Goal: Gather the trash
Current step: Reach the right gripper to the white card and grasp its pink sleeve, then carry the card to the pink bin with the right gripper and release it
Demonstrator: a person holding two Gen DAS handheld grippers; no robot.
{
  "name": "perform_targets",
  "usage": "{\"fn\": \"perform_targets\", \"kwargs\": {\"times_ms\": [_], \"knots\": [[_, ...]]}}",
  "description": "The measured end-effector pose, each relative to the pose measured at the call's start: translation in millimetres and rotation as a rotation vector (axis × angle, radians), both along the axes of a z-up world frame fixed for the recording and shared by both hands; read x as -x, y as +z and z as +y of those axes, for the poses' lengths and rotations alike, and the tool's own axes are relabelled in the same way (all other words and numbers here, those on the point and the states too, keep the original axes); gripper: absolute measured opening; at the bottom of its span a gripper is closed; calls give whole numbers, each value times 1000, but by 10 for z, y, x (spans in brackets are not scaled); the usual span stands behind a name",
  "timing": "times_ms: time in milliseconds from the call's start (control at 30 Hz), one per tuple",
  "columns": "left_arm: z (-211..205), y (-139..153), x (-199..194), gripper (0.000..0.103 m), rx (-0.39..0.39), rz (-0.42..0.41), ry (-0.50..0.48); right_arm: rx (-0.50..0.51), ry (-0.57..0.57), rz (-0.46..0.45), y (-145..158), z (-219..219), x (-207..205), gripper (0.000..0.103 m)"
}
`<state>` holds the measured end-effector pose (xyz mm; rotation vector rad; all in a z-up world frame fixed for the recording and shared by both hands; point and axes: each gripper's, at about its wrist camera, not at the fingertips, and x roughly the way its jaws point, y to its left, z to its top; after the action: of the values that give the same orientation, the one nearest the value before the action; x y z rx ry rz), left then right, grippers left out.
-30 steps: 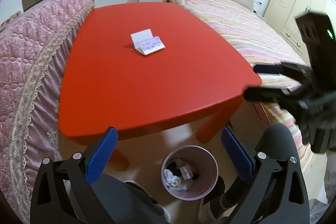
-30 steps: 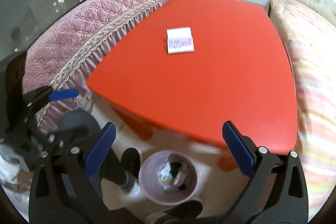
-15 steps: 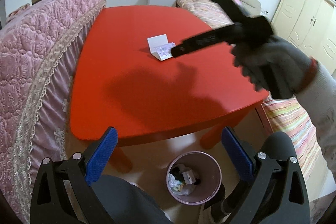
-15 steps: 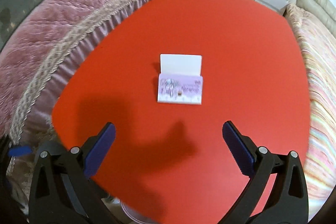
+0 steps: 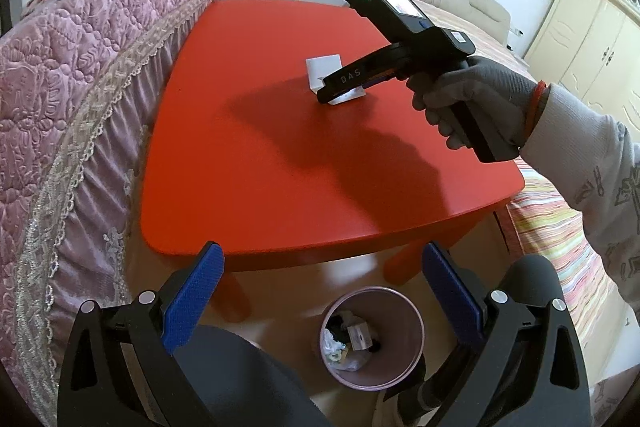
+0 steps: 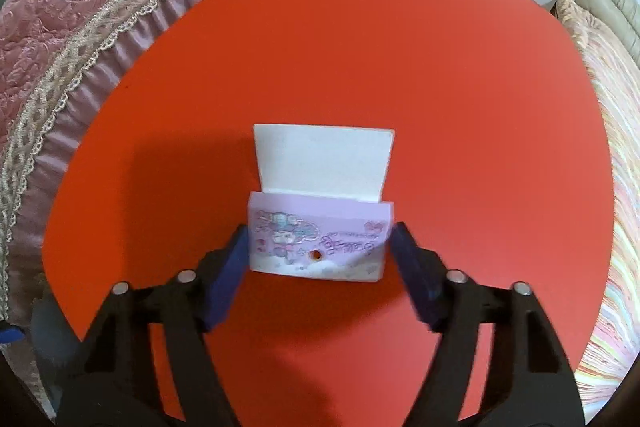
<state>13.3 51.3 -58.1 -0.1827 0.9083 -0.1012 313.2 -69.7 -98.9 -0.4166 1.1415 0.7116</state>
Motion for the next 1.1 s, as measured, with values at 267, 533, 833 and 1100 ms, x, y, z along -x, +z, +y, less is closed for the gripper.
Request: {"fn": "perform_targets", "kwargs": {"times_ms": [267,533,833,1100], "knots": [[-5,54,-119,95,-13,-9,-13,-71,-38,-12,132,-207,51,63],[-43,238,-427,95,-46,-37,-50,-137,-94,-50,425,-642,263,63],[-118,280,-1094,95,-113,23,-96,-167,-158,-86,575,-1182,580,63],[-185,50,-1644,95,-141,118,-116,-184,-200,-83,591,-1435,708,63]]}}
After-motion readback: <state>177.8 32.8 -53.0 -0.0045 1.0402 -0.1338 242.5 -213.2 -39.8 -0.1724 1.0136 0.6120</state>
